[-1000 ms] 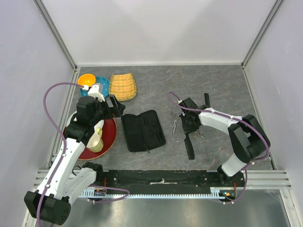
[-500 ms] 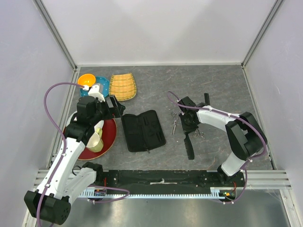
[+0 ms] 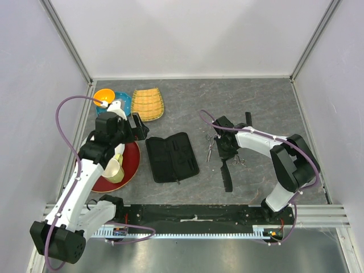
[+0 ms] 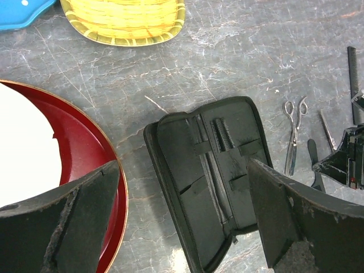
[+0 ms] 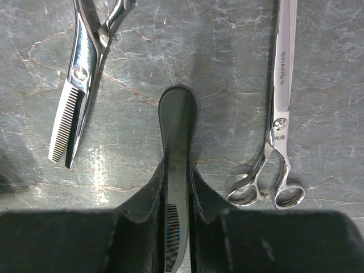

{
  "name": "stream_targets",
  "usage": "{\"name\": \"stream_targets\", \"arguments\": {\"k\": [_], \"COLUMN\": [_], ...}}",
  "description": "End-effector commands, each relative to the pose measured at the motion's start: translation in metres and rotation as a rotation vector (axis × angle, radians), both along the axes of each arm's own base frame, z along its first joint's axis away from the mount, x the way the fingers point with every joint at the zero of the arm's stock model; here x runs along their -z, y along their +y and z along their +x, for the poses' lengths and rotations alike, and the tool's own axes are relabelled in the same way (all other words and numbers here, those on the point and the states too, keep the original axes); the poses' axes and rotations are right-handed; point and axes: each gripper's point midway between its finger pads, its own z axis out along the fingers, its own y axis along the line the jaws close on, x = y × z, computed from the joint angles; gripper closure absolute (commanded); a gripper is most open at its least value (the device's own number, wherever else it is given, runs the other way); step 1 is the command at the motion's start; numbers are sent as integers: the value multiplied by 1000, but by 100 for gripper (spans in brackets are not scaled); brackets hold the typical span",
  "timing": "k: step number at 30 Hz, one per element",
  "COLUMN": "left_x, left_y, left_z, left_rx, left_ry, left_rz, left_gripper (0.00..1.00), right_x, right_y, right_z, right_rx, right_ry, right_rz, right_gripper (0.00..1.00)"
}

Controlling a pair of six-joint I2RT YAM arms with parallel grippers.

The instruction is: Sort the hair-cutting tools

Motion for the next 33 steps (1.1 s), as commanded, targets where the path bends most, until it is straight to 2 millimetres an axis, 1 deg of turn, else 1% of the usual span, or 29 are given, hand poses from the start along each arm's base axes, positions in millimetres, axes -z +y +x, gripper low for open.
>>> {"name": "stream_targets", "arguments": {"k": [1, 5, 8, 9, 11, 12, 13, 14, 15, 16, 17, 18, 19, 20, 22, 23, 24, 25, 27, 28, 29, 31, 33], "left_x": [-15, -21, -24, -22, -15, -11, -9, -12, -6, -7, -12, -8, -9, -10, -8, -7, -8, -4, -3, 4, 4, 10, 14], "left_y": [-2, -9, -22, -32, -43, -53, -60, -66, -74, -80, -88, -92, -97, -105, -114, -121, -126, -134, -144, -152, -156, -165, -167], "left_z": [-3, -3, -6, -11, -11, -16, -18, -17, -22, -24, -23, -25, -26, -28, -26, -28, -26, -27, -23, -24, -21, -15, -9], "left_rx": [31, 67, 130, 183, 221, 270, 294, 319, 359, 365, 390, 406, 409, 431, 442, 462, 463, 481, 474, 481, 476, 449, 412], "left_ry": [-51, -58, -51, -40, -4, 23, 37, 26, 49, 58, 32, 43, 55, 55, 69, 75, 74, 90, 96, 123, 120, 136, 142], "left_rz": [-3, -31, -76, -106, -148, -188, -224, -254, -292, -329, -350, -371, -403, -417, -445, -450, -464, -470, -494, -501, -513, -537, -545], "left_gripper": [0, 1, 3, 3, 4, 5, 6, 7, 8, 8, 8, 9, 9, 9, 9, 9, 9, 9, 10, 10, 11, 12, 14], "right_x": [-7, -25, -37, -40, -47, -49, -52, -57, -59, -63, -70, -75, -80, -90, -101, -109, -115, -121, -130, -134, -135, -141, -144], "right_y": [2, 8, 11, 12, 15, 17, 19, 21, 23, 25, 32, 36, 42, 51, 66, 74, 86, 94, 111, 119, 125, 139, 151], "right_z": [-2, 0, 2, 3, 4, 3, 4, 4, 5, 5, 4, 4, 3, 4, 2, 4, 0, 2, -2, -2, -2, -6, -11], "right_rx": [5, -4, -9, -8, -14, -19, -22, -27, -30, -38, -54, -67, -82, -103, -142, -150, -179, -190, -217, -230, -240, -261, -274], "right_ry": [-26, -58, -80, -88, -99, -100, -104, -112, -116, -126, -130, -139, -146, -167, -180, -202, -196, -209, -210, -220, -218, -224, -216], "right_rz": [23, 64, 90, 95, 117, 124, 135, 154, 165, 171, 210, 230, 256, 308, 373, 413, 456, 486, 538, 564, 576, 612, 634], "right_gripper": [96, 97, 98, 98, 98, 98, 98, 98, 99, 99, 99, 99, 99, 99, 100, 100, 100, 100, 100, 100, 100, 100, 100]}}
